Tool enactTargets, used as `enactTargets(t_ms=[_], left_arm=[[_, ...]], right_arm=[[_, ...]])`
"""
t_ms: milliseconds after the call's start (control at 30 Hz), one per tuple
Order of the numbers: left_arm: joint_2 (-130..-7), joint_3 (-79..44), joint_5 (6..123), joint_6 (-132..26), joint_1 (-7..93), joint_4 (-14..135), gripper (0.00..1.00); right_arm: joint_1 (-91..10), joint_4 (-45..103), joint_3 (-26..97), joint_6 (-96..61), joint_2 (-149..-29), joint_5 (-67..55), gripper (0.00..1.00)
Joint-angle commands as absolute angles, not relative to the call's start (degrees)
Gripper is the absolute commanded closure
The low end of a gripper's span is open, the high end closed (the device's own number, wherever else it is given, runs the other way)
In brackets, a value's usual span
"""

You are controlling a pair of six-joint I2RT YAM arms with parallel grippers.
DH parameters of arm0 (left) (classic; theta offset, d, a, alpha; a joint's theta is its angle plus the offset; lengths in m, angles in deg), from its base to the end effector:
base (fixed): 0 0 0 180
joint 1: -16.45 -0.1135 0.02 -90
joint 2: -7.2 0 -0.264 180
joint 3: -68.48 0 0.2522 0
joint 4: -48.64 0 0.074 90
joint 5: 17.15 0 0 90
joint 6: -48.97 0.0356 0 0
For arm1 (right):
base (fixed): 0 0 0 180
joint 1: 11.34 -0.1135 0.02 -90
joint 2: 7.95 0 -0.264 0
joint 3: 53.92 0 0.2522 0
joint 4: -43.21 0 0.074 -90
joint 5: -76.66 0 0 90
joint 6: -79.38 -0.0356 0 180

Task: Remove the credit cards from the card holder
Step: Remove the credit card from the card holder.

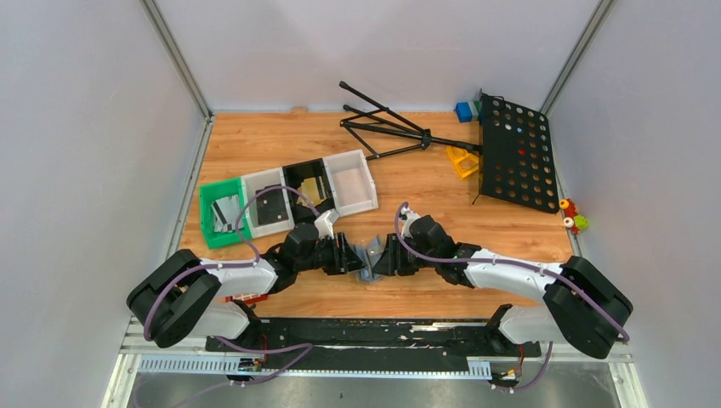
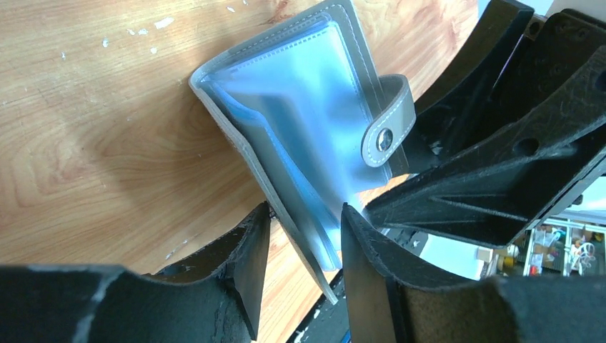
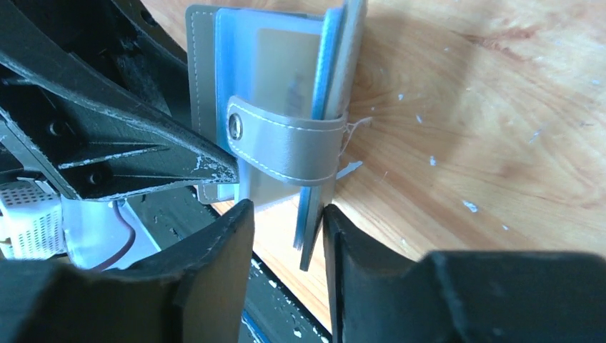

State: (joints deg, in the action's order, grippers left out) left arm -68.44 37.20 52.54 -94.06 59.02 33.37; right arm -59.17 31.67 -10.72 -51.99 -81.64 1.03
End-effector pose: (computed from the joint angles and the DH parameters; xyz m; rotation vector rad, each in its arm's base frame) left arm 0.1601 -0.1638 0.1407 0.0322 2.3564 -1.3028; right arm 0.1571 0.1866 0.1663 -0.2836 2.5126 1.0153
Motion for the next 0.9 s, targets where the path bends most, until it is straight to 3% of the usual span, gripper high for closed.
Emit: enactTargets(t_ms=[0,233,533,767,867], left_arm=[[-68.0,37.1,50.6,-93.5,58.6,30.4,0.52],[-70.1,37.2,47.8,-94.9,58.6,26.2,0.48],[-70.0,36.5,49.0,-93.8,58.5,29.9,0.65],[-67.1,34.3,52.8,-89.4,58.6,40.2,0.71],[-66.1,33.9,53.5,-88.1,58.6,42.7,0.7]], right_arm=[[-59.2,40.0,-11.5,-52.2,-82.0,5.9,0.54],[-59.2,39.2,-10.2,-50.9,-84.8,6.8,0.5],[-59.2,35.5,-10.3,-51.6,-83.5,2.3,0.5],[-59.2,33.6,-9.8,-51.8,-82.6,0.7,0.64],[-59.0,32.9,-9.8,-52.1,-82.5,-0.6,0.64]])
